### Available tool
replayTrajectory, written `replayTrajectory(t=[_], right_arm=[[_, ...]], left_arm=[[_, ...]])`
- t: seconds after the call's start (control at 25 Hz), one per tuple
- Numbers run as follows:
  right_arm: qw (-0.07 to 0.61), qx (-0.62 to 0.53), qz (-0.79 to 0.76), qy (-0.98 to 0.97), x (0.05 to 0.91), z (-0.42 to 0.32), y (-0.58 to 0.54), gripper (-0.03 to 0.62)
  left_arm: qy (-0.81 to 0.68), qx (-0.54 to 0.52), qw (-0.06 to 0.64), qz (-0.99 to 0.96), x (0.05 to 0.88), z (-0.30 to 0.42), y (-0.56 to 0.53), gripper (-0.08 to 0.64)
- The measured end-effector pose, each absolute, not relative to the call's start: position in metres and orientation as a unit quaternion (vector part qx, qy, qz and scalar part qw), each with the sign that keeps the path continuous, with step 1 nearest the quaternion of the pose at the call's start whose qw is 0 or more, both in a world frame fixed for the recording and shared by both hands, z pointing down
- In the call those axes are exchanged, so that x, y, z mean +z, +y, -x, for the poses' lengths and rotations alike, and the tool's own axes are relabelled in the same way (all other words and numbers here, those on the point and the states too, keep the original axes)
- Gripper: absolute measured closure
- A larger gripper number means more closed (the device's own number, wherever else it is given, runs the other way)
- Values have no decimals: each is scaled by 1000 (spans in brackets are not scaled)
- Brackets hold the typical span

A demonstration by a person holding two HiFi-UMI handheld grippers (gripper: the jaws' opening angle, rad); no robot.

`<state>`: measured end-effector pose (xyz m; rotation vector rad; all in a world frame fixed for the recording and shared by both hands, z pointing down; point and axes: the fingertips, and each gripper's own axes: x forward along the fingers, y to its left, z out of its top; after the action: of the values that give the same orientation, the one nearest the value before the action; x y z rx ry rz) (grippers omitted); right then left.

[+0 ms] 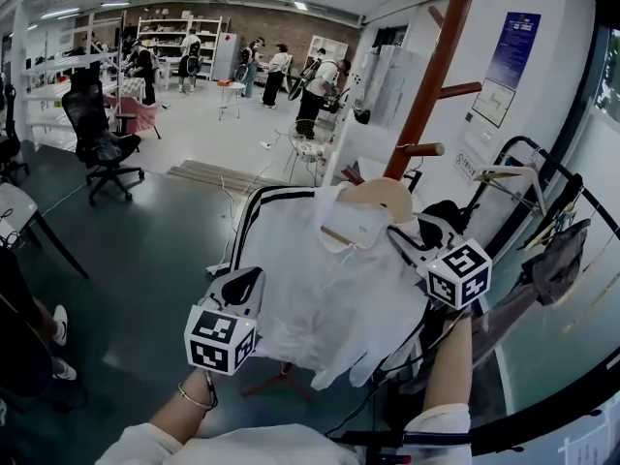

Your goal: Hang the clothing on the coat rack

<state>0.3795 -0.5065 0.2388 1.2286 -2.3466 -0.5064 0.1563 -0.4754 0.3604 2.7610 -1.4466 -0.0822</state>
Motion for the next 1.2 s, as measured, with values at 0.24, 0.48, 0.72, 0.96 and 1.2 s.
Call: replayTrajectory(t=[0.24, 0.48, 0.72, 0.96, 1.2], right_arm=[[205, -174, -460, -846, 237, -386, -507, 390], [206, -160, -472, -842, 235, -381, -507, 368], [209, -156, -489, -833, 234, -381, -505, 356], [202, -150, -503, -827, 230, -379, -499, 345], [203, -159, -524, -812, 221, -373, -489, 337]], left_arm=[[-454, -23, 12, -890, 362, -161, -474, 552], [-450, -22, 18, -893, 364, -157, -473, 552], [-447, -28, 25, -894, 368, -156, -472, 552], [-443, -36, 33, -895, 368, -150, -470, 552], [-435, -42, 42, -899, 371, -141, -466, 552]])
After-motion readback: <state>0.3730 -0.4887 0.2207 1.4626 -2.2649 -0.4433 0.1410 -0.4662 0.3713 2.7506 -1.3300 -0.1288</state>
